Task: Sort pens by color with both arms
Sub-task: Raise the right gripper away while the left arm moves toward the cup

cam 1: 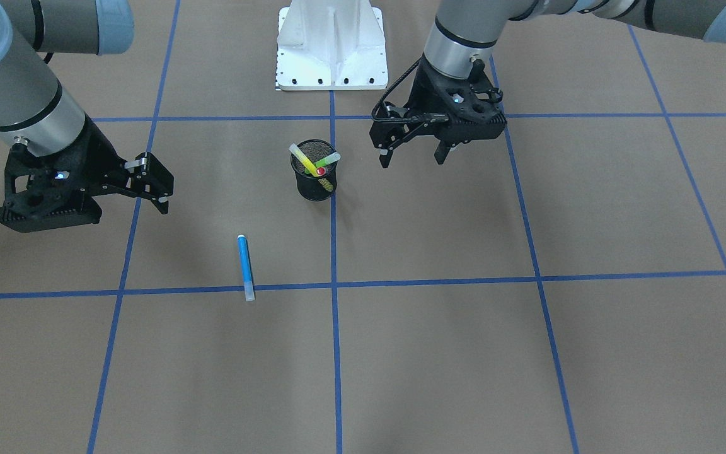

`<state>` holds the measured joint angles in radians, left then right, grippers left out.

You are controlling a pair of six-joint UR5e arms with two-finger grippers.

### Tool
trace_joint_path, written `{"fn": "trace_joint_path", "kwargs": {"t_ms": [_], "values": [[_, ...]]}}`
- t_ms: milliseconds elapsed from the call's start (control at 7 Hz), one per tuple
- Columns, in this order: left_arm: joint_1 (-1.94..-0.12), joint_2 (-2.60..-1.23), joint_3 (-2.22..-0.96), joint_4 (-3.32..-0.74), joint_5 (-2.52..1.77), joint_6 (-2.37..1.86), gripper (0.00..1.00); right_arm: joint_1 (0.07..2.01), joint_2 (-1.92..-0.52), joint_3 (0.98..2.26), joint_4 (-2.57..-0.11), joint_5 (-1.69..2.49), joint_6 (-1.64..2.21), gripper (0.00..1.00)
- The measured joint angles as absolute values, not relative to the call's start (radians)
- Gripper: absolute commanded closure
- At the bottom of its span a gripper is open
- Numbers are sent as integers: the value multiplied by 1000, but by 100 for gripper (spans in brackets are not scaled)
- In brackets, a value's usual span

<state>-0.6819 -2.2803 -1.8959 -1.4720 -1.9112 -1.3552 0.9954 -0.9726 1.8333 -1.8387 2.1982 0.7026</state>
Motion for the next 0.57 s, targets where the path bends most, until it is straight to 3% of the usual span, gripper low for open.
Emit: {"fn": "trace_joint_path", "kwargs": {"t_ms": [571], "values": [[-546, -2433, -1704, -1471, -1772, -1430, 2, 1004, -980, 1839, -1839, 2204, 703, 1]]}}
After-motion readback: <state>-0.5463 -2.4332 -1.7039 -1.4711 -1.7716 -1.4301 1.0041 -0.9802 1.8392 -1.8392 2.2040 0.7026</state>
